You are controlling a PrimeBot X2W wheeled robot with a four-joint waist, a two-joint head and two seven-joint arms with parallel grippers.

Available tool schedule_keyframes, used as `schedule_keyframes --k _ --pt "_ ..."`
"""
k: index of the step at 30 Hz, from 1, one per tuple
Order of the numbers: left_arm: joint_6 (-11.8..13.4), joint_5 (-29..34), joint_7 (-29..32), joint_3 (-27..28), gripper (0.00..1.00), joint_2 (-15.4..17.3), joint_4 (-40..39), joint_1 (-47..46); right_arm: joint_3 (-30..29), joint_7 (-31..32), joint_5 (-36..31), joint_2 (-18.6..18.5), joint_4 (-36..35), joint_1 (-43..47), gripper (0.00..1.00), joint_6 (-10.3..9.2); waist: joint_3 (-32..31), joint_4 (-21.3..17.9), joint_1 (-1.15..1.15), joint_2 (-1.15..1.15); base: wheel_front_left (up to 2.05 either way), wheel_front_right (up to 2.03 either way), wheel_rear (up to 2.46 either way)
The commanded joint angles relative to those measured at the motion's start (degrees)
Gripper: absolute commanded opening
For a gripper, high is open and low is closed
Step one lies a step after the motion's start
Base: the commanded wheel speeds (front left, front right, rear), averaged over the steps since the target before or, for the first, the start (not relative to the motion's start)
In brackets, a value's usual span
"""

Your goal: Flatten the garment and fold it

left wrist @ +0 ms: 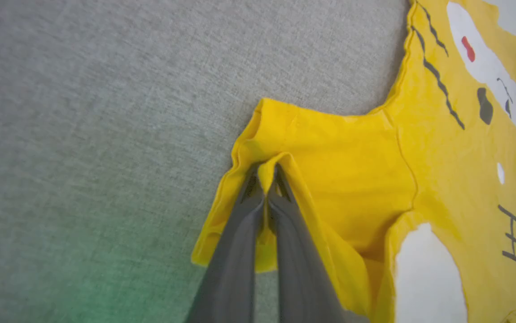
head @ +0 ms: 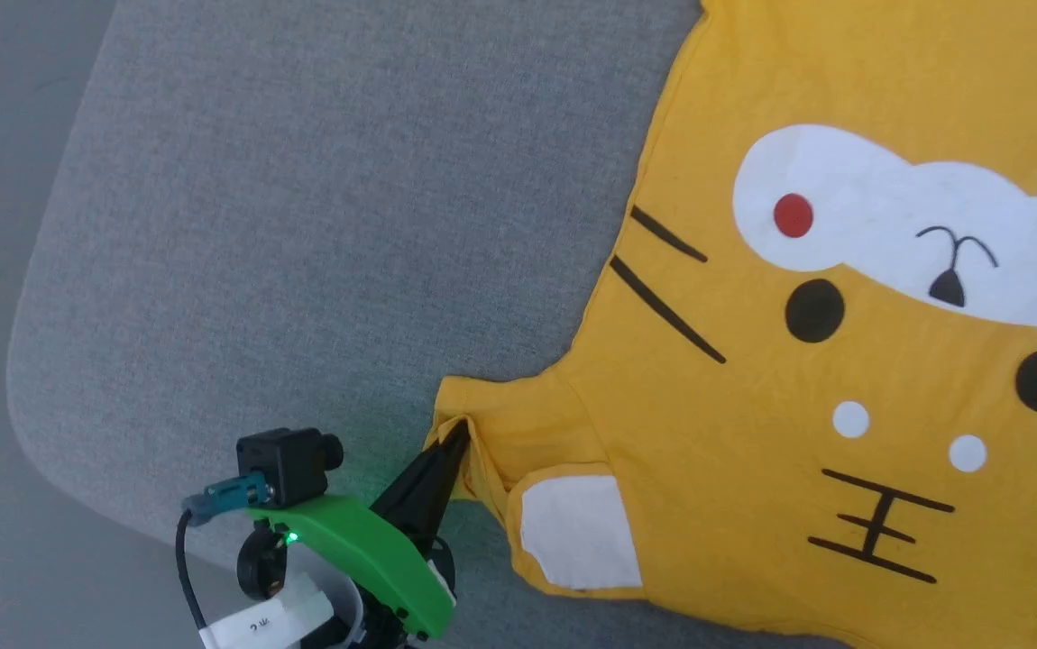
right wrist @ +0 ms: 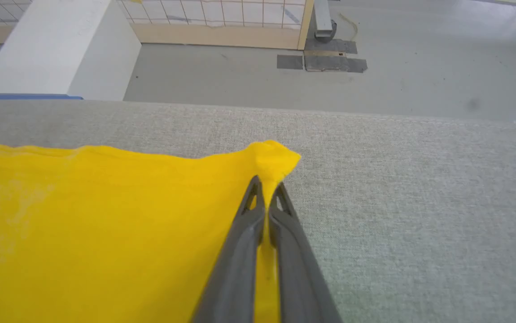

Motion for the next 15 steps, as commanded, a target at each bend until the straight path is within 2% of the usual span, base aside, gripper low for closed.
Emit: schedule_keyframes --k 1,5,9,12,15 --pt "1.4 0.4 0.5 0.9 0.0 0.8 2.3 0.0 -0.2 -3.4 1.9 0.0 -1.0 3.0 0.0 -0.08 -4.2 -2.5 -0.01 0.0 0.0 0.0 0.0" --pt "2.3 0.4 1.1 1.5 0.0 1.6 2.2 1.3 -2.2 -13.1 6.6 1.4 -4.5 12.3 0.0 -0.08 -8.9 -4.7 -0.01 0.0 0.0 0.0 0.0" --pt "3.1 0.0 1.8 2.2 0.0 2.6 1.6 3.1 -6.6 -19.5 10.7 4.5 -8.1 21.4 0.0 -0.08 -12.8 -7.1 -0.01 0.0 0.0 0.0 0.0" --pt "3.5 -0.2 2.3 2.5 0.0 3.3 1.3 4.3 -10.2 -22.0 12.1 8.0 -10.8 28.2 0.0 -0.08 -15.4 -8.9 -0.01 0.0 0.0 0.0 0.0" --pt "3.7 -0.5 2.8 2.8 0.0 3.9 0.9 5.2 -13.2 -21.1 12.3 11.0 -13.2 34.3 0.0 -0.08 -17.4 -10.4 -0.01 0.0 0.0 0.0 0.0"
